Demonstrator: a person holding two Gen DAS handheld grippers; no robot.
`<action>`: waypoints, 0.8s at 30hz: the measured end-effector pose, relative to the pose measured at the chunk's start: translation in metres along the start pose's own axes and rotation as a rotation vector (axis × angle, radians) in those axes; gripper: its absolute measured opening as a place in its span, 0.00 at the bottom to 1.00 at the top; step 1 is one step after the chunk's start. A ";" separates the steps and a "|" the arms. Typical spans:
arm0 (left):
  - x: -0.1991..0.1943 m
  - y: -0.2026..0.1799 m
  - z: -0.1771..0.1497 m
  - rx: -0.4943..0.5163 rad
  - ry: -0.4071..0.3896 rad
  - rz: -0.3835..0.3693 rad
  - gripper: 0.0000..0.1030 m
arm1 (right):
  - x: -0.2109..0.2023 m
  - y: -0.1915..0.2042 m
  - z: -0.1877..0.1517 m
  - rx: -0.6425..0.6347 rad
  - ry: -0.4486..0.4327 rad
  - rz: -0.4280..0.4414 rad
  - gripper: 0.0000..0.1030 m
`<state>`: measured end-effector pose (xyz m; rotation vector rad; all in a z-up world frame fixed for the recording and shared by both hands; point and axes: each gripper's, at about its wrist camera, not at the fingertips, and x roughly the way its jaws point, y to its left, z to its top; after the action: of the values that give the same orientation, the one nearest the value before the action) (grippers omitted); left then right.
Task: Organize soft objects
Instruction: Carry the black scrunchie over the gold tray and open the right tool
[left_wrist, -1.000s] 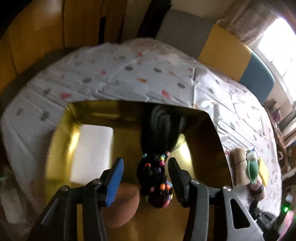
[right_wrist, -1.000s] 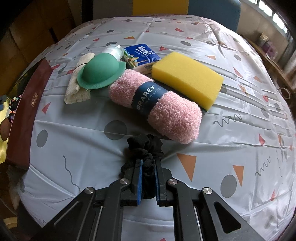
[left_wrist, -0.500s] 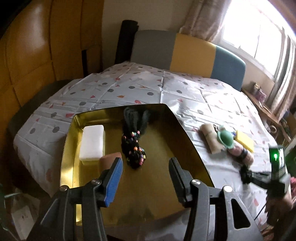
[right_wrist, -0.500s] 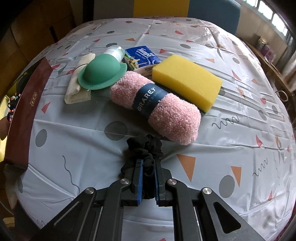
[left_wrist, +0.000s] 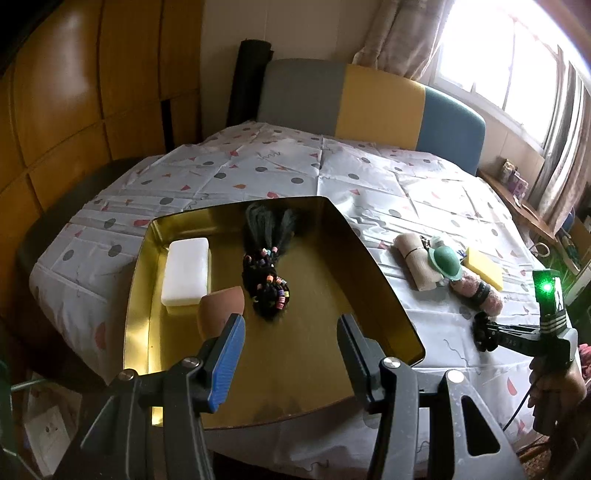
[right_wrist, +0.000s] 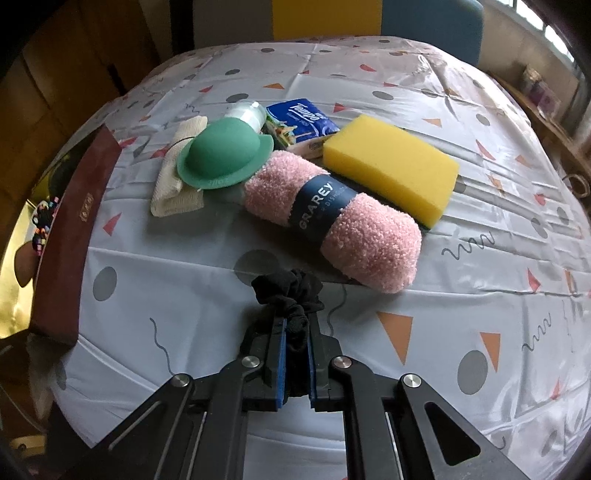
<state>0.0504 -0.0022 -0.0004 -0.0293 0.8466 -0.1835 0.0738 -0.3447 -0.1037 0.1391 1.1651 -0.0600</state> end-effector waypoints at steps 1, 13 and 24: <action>0.000 0.001 -0.001 -0.005 0.003 -0.003 0.51 | 0.000 0.000 0.000 0.002 -0.001 -0.002 0.09; -0.002 0.022 -0.006 -0.057 0.009 -0.009 0.51 | -0.039 0.013 0.013 0.073 -0.125 0.151 0.09; 0.001 0.033 -0.010 -0.081 0.024 0.001 0.51 | -0.056 0.082 0.032 -0.029 -0.157 0.300 0.09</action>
<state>0.0486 0.0306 -0.0103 -0.1026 0.8774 -0.1485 0.0910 -0.2691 -0.0331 0.2777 0.9777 0.2077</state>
